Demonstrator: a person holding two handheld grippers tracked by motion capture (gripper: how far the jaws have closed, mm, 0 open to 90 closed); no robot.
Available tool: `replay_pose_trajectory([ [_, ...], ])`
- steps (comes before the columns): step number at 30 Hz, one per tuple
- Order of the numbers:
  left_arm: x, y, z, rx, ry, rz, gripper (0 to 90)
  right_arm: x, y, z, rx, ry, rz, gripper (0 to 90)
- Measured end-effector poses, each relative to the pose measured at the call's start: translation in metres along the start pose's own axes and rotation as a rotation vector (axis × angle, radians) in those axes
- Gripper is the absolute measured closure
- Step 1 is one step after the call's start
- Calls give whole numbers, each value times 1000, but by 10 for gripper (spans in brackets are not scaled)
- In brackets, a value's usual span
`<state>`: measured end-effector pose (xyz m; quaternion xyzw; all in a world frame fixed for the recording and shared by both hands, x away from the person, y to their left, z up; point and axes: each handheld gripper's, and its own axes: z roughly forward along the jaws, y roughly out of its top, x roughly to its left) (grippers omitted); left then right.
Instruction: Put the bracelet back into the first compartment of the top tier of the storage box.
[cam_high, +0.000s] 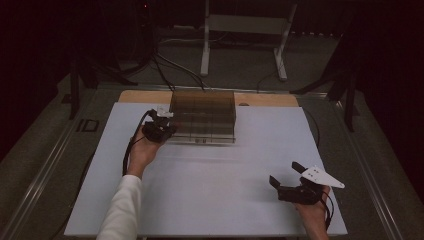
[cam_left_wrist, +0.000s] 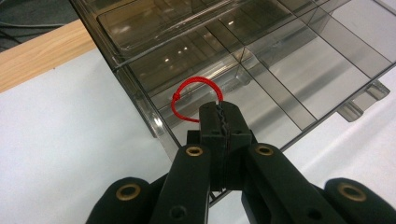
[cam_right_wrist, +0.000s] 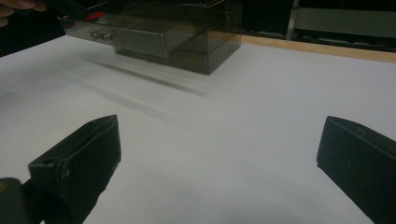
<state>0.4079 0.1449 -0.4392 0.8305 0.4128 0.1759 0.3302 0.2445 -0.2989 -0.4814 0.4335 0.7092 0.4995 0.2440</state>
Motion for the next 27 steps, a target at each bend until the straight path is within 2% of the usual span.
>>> replay_pose_trajectory([
  [2,0,0,-1,-5,-2,0,900,0,0,0,0,0,0,0],
  [3,2,0,-3,-44,-16,-30,770,0,0,0,1,0,-1,0],
  [4,3,0,-5,-66,-18,-47,677,0,0,0,0,0,-1,0],
  [5,3,0,-5,-66,-18,-47,598,0,0,0,0,0,-1,0],
  [6,4,1,-7,-95,-13,-72,536,0,0,0,0,-1,0,0],
  [7,4,1,-7,-95,-13,-72,459,0,0,0,1,0,1,0],
  [8,5,1,-8,-101,-11,-80,459,0,0,0,1,0,1,0],
  [9,5,2,-9,-107,5,-79,401,0,0,0,1,0,0,0],
  [11,6,2,-10,-114,-2,-97,309,0,0,0,0,0,-1,0],
  [12,6,2,-11,-116,8,-105,227,0,0,0,1,0,-2,0],
  [15,6,2,-12,-124,0,-110,205,0,0,0,1,0,-1,0],
  [18,7,2,-13,-134,3,-121,93,0,0,0,2,0,-4,0],
  [20,6,1,-15,-146,-7,-122,86,0,0,0,1,0,-4,0],
  [21,7,2,-16,-151,-12,-125,21,1,0,0,1,1,-2,0],
  [27,6,2,-19,-165,-15,-127,20,0,0,0,1,1,-1,0],
])
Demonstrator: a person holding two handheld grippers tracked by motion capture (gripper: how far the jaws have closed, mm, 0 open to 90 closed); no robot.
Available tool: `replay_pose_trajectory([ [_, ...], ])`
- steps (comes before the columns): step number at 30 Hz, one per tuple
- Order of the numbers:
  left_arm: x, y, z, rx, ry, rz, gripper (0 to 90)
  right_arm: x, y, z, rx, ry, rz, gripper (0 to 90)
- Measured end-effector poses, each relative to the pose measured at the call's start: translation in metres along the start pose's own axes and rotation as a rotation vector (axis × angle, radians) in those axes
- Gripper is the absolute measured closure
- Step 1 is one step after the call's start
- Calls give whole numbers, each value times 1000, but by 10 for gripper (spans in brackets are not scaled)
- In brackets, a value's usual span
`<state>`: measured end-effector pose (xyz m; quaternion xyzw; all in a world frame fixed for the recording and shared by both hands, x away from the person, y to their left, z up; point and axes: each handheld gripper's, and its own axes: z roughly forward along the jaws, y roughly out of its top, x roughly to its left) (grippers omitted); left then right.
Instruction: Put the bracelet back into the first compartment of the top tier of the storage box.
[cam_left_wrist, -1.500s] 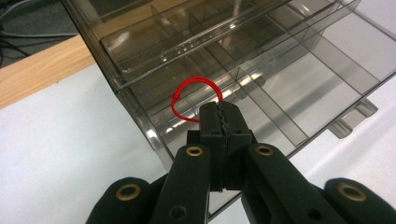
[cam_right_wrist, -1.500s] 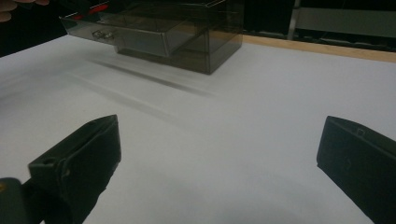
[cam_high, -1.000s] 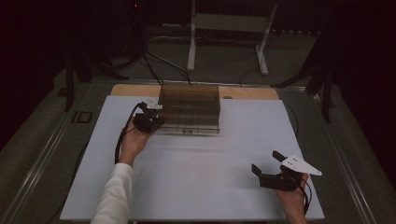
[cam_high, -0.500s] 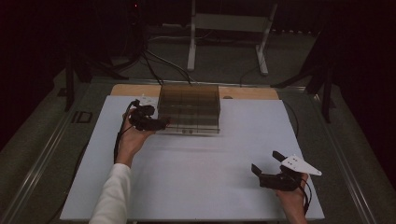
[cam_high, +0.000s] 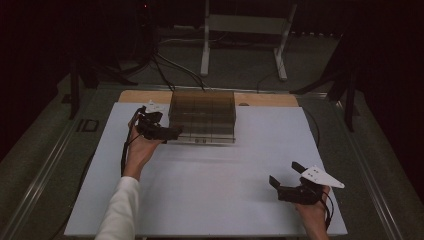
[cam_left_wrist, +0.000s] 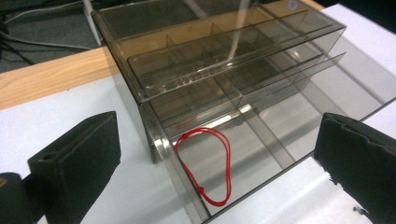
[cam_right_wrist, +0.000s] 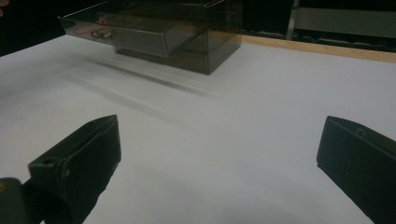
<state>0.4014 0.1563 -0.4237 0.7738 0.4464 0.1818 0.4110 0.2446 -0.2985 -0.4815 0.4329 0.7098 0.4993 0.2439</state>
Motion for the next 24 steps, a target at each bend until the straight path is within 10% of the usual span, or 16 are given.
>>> replay_pose_trajectory([
  [24,-1,-12,-18,-7,59,36,20,0,0,0,-1,0,-2,0],
])
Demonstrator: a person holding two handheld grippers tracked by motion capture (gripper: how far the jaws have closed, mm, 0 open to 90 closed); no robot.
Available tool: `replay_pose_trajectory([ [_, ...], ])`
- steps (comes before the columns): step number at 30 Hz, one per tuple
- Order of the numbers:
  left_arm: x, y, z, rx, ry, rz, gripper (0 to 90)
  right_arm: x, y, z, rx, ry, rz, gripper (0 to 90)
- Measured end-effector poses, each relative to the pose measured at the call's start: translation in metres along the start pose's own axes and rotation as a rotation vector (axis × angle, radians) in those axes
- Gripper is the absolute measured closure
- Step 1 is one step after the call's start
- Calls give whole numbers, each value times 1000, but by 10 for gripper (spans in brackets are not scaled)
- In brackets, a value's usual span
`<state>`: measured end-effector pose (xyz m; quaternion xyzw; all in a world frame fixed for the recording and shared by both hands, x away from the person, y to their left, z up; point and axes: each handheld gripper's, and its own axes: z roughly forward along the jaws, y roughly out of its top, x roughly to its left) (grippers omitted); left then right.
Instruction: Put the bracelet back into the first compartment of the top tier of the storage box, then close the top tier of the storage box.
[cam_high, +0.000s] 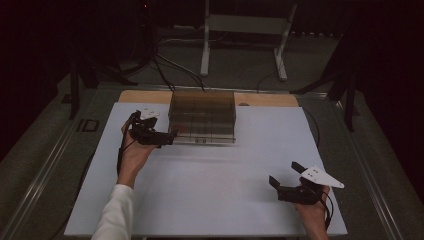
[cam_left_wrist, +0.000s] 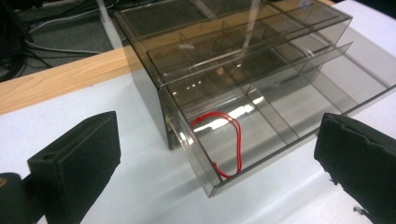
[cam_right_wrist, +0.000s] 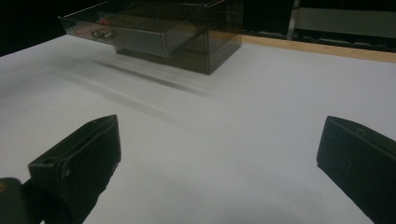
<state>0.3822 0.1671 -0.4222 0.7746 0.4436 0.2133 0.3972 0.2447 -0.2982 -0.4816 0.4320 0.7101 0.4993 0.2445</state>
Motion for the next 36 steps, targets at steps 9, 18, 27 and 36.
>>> replay_pose_trajectory([
  [9,-4,-4,-3,-2,-3,-5,20,-1,0,-1,-1,-2,4,0],
  [18,-10,-7,-1,-6,-21,-4,20,0,0,-1,-1,-3,3,0],
  [27,-20,-6,5,2,-48,14,20,-2,0,-2,-3,-6,6,0],
  [36,-24,-6,4,0,-66,23,20,-1,0,-2,-2,-4,4,0],
])
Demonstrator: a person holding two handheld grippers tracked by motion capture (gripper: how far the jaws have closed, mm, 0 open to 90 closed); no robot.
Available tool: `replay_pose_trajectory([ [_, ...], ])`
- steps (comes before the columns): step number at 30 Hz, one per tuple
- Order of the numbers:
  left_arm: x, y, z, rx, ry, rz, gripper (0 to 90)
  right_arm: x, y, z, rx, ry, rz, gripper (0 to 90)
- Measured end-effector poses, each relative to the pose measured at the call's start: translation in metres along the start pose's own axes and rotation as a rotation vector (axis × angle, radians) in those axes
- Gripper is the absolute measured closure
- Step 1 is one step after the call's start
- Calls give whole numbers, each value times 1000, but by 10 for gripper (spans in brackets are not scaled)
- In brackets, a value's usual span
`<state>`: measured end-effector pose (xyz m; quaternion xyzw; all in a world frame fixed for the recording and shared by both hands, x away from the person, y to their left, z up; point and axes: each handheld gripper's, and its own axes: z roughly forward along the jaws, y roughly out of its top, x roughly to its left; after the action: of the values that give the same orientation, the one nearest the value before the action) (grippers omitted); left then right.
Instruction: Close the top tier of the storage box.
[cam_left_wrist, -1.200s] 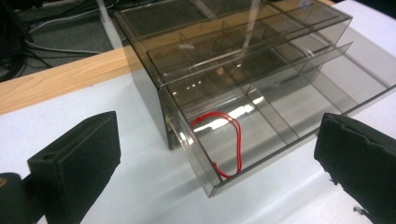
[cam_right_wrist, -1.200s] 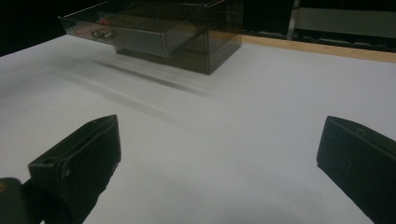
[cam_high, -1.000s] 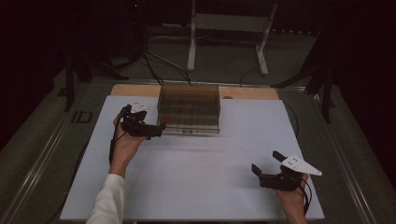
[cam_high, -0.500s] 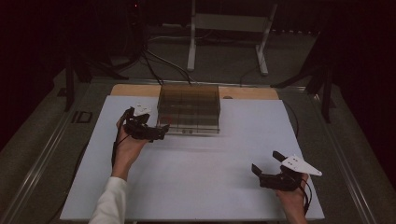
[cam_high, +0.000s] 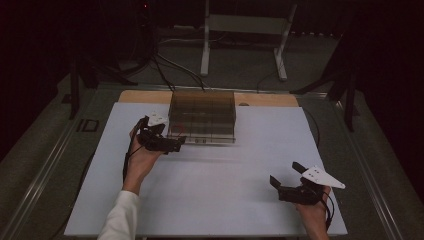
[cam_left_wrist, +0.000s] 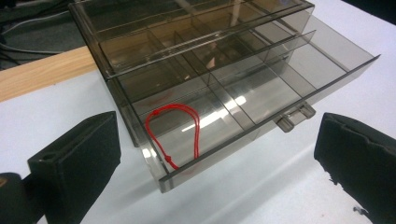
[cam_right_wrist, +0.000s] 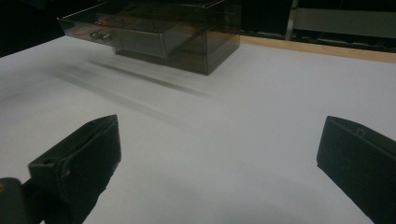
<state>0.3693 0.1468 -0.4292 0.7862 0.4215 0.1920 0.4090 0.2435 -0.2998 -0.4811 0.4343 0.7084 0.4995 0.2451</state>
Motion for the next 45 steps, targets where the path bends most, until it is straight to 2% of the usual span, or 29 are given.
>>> replay_pose_trajectory([
  [12,-8,-2,2,9,-42,22,20,0,0,0,1,0,0,0],
  [24,-13,-3,3,15,-57,34,21,0,0,1,2,2,-2,0],
  [33,-17,-4,5,19,-75,24,21,1,0,1,2,2,-3,0],
  [39,-21,-5,6,39,-104,30,21,0,0,1,1,1,0,0],
  [45,-24,-4,6,41,-107,26,21,0,0,1,1,1,0,0],
])
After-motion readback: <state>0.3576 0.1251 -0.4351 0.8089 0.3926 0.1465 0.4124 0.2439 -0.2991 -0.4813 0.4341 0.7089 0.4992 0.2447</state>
